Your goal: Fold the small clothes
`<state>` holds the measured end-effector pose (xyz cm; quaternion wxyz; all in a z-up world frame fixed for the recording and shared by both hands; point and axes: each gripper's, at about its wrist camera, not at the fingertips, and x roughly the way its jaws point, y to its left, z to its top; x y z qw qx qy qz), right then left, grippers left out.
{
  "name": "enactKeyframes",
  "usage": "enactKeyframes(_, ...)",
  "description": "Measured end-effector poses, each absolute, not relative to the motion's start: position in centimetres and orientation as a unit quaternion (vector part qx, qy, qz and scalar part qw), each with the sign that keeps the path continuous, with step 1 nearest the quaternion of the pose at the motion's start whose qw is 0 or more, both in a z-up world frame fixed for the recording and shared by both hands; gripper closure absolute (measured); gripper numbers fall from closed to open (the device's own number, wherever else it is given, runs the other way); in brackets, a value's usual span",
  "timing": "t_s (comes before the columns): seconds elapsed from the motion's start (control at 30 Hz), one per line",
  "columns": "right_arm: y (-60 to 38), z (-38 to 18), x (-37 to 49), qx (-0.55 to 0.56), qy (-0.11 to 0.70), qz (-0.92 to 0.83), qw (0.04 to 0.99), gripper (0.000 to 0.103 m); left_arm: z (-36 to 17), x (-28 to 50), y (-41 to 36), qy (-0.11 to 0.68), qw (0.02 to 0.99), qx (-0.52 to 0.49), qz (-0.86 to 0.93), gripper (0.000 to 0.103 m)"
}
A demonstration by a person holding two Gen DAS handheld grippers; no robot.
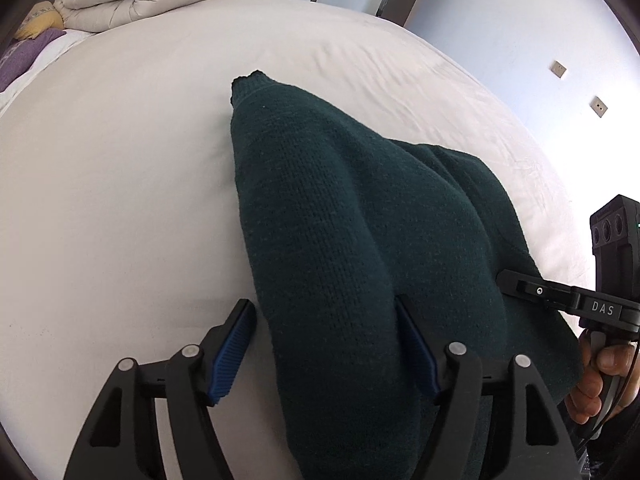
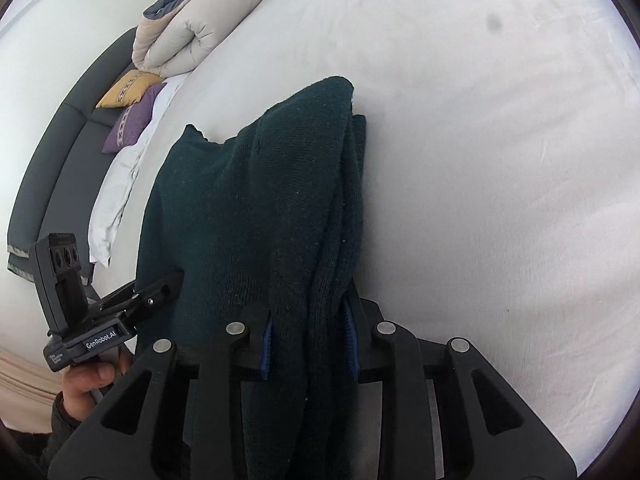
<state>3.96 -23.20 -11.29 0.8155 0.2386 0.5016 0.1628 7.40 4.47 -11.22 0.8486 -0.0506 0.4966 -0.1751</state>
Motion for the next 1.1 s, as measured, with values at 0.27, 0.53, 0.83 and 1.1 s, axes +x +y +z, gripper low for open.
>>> enactKeyframes(0.27,-21.0,-11.6,5.2,0.232,0.461,0.157,0.842,0.077,-10.9,5.9,4.6,0.48,0.862,-0.05,-0.156,0.018)
enactKeyframes(0.53,-23.5,-7.5,-0.5,0.208,0.418,0.072,0.881,0.057,-5.6,-0.8,4.7,0.378,0.92,-0.006,-0.1,0.017)
enactKeyframes(0.83,-24.7,3.6,-8.9,0.092,0.242,-0.034,0.965,0.041,6.2,-9.4,6.7,0.11,0.994,0.02,-0.015,0.0)
enactKeyframes(1.1,-22.8,15.2,-18.1,-0.005,-0.045,-0.118,0.992,0.0,17.6,-14.3,8.5,-0.024,0.997,0.06,0.047,0.0)
